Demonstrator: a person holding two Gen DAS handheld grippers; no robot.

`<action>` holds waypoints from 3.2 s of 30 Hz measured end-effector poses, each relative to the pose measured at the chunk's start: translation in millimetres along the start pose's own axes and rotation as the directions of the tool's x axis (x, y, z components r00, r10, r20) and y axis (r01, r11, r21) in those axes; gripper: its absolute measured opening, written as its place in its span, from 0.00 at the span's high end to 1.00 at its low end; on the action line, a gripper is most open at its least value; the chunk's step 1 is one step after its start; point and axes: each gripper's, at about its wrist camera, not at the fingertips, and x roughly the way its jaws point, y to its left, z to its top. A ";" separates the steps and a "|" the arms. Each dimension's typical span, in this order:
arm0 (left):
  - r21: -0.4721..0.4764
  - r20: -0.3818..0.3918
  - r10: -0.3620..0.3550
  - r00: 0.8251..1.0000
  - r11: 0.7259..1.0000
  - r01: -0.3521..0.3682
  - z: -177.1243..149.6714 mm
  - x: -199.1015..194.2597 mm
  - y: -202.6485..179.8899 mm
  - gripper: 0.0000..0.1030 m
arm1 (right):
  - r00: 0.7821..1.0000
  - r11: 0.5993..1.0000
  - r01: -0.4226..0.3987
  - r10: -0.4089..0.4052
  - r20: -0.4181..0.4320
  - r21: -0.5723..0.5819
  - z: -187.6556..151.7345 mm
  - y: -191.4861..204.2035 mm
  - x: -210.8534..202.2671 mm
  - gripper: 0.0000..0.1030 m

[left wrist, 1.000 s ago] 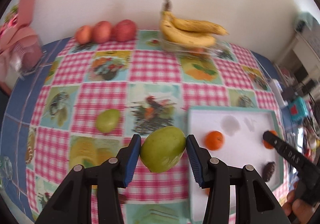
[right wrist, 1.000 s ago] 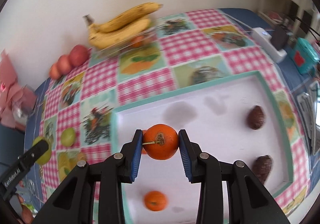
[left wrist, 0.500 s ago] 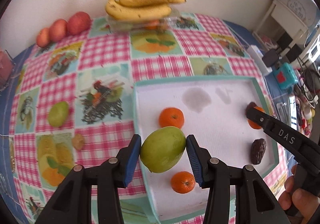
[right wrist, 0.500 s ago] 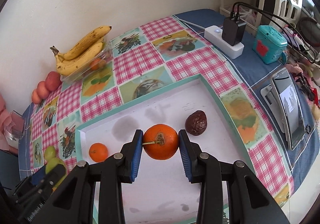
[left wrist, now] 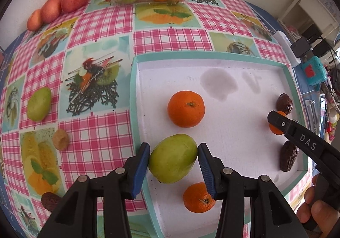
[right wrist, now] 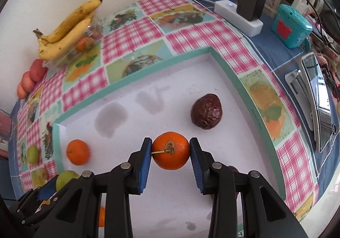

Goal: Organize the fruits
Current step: 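Carry the pear and orange over the white tray and lower them, then open the left tool on the pear while the right tool releases the orange, then move both open tools back to the fruit on the tablecloth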

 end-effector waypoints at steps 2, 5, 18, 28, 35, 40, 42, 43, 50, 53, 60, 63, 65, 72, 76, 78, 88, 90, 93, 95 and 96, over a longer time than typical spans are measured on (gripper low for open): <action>0.010 0.000 0.006 1.000 1.000 -0.006 -0.4 2.5 -3.2 0.52 | 1.000 1.000 0.015 -0.015 -0.006 0.003 -0.5 -1.8 3.2 0.64; 0.021 0.005 0.019 1.000 1.000 -0.019 -0.2 2.1 -4.7 0.52 | 1.000 1.000 0.014 -0.014 -0.016 0.008 -1.0 -3.8 7.3 0.64; 0.027 -0.003 0.019 1.000 0.999 -0.019 2.9 4.6 -5.3 0.52 | 0.999 0.999 0.032 -0.033 -0.026 -0.016 -1.4 -3.1 11.7 0.63; 0.021 -0.009 0.021 1.000 1.000 -0.021 4.2 3.8 -3.8 0.49 | 0.999 0.999 0.035 -0.036 -0.029 -0.030 1.9 0.3 15.2 0.58; -0.004 0.016 -0.010 1.000 1.000 0.010 7.1 -11.2 1.1 0.41 | 0.999 0.998 0.041 -0.042 -0.031 -0.046 1.7 3.2 16.1 0.41; -0.034 0.050 -0.004 0.999 0.999 0.005 9.9 -29.2 14.2 0.35 | 0.999 0.997 0.050 -0.050 -0.002 -0.060 4.3 6.8 7.6 0.41; -0.074 0.065 -0.005 0.998 0.997 0.010 10.9 -36.0 26.2 0.28 | 0.999 0.997 0.046 -0.046 0.006 -0.062 5.5 7.4 3.8 0.41; -0.093 0.072 -0.001 0.997 0.996 0.007 11.2 -38.0 32.6 0.26 | 0.999 0.997 0.044 -0.044 0.011 -0.062 6.3 7.8 1.7 0.41; -0.348 0.121 0.134 0.984 0.934 -0.084 9.6 -54.0 111.2 0.05 | 0.998 0.995 0.060 -0.056 0.043 -0.084 6.0 12.6 -10.5 0.14; -0.416 0.128 0.203 0.971 0.900 -0.134 5.0 -60.7 137.8 0.04 | 0.997 0.991 0.076 -0.072 0.040 -0.109 3.8 19.2 -9.1 0.14; -0.480 0.138 0.333 0.933 0.846 -0.231 -1.8 -76.6 173.2 0.00 | 0.998 0.991 0.044 -0.039 0.044 -0.125 -0.3 36.1 -10.7 0.14; -0.487 0.151 0.361 0.920 0.837 -0.249 -4.1 -85.9 178.8 0.00 | 0.998 0.988 0.028 -0.021 0.052 -0.150 -3.9 50.5 -14.8 0.13; -0.492 0.162 0.398 0.903 0.826 -0.276 -5.3 -94.3 182.1 0.00 | 0.998 0.985 0.019 -0.009 0.060 -0.172 -6.4 62.7 -18.0 0.12; -0.493 0.195 0.437 0.878 0.817 -0.298 -9.2 -114.5 188.4 0.00 | 0.990 0.973 -0.021 0.053 0.133 -0.232 -13.1 99.6 -37.6 0.12; -0.496 0.190 0.463 0.866 0.806 -0.322 -15.8 -120.9 190.7 0.00 | 0.984 0.968 -0.045 0.086 0.155 -0.247 -18.4 117.2 -48.0 0.12; -0.500 0.196 0.463 0.864 0.806 -0.318 -19.7 -123.7 191.8 0.00 | 0.981 0.965 -0.056 0.101 0.165 -0.256 -21.5 124.4 -51.5 0.12; -0.519 0.237 0.407 0.882 0.820 -0.240 -45.0 -146.3 204.9 0.00 | 0.976 0.937 -0.089 0.150 0.160 -0.338 -48.1 156.6 -63.1 0.12; -0.519 0.240 0.404 0.883 0.822 -0.235 -50.2 -150.9 208.1 0.00 | 0.974 0.927 -0.111 0.173 0.146 -0.357 -54.6 162.5 -64.5 0.12; -0.531 0.255 0.395 0.882 0.820 -0.213 -58.4 -158.9 214.6 0.00 | 0.972 0.900 -0.105 0.183 0.148 -0.424 -67.7 177.2 -67.9 0.12; -0.544 0.265 0.379 0.887 0.818 -0.187 -64.8 -162.6 220.4 0.00 | 0.971 0.884 -0.100 0.187 0.150 -0.456 -76.0 186.3 -69.3 0.12; -0.549 0.265 0.369 0.891 0.817 -0.175 -67.6 -163.0 223.5 0.00 | 0.971 0.877 -0.104 0.192 0.145 -0.469 -79.7 190.3 -69.5 0.12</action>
